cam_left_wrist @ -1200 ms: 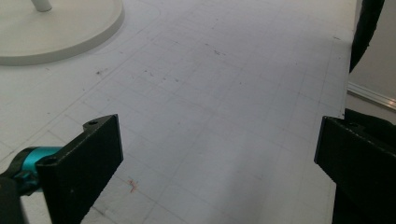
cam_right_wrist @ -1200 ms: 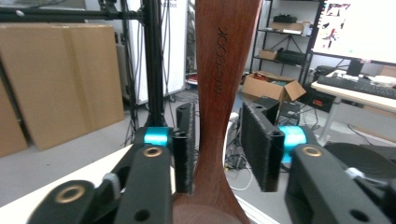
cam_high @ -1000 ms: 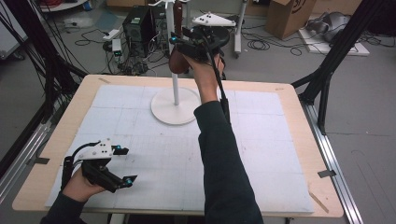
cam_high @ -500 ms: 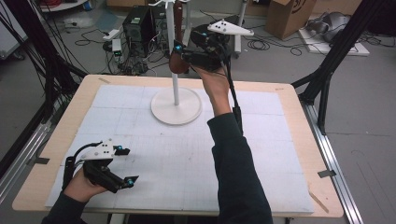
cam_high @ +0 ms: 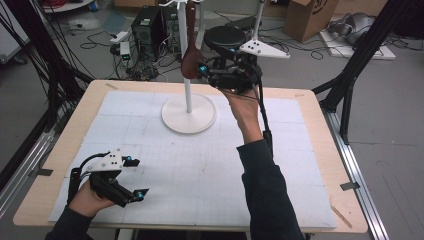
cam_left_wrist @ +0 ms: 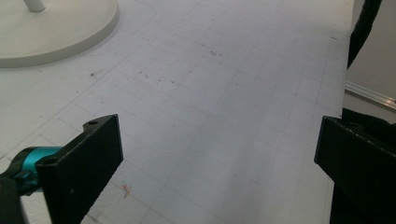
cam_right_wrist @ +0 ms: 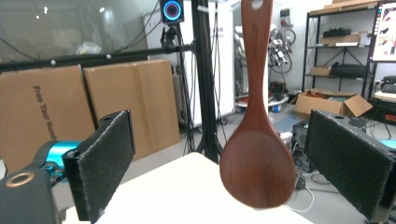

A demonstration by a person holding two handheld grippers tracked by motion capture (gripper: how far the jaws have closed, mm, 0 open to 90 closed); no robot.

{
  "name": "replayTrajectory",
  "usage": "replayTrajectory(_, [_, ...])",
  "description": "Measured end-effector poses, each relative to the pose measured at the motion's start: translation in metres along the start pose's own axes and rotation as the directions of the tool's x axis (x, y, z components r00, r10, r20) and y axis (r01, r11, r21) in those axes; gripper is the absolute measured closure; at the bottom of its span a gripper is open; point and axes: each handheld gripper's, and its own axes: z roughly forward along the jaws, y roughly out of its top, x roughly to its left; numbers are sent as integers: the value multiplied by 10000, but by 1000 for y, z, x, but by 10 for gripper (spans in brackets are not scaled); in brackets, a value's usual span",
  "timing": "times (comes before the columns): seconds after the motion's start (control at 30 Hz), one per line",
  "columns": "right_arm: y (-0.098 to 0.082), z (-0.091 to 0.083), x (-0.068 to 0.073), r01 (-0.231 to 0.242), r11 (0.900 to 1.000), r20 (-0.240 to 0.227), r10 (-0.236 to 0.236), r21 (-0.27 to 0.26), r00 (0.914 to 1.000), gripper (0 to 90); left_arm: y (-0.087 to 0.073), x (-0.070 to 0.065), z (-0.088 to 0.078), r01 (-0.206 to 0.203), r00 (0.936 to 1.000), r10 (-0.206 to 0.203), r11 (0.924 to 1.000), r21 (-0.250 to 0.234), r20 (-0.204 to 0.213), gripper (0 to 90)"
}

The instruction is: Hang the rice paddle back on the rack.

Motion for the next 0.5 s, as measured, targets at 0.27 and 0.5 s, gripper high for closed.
replayTrajectory(0.27, [-14, -18, 7, 285, 9976, -119, -278, 625, 9995, 81, 0, 1, 0, -10, 10000, 11, 10000, 21, -18, 17])
replayTrajectory(0.5, [-30, -32, 12, 429, 9938, -237, -407, 1028, 9989, 86, 0, 1, 1, -2, 10000, 2, 10000, 35, 2, 17])
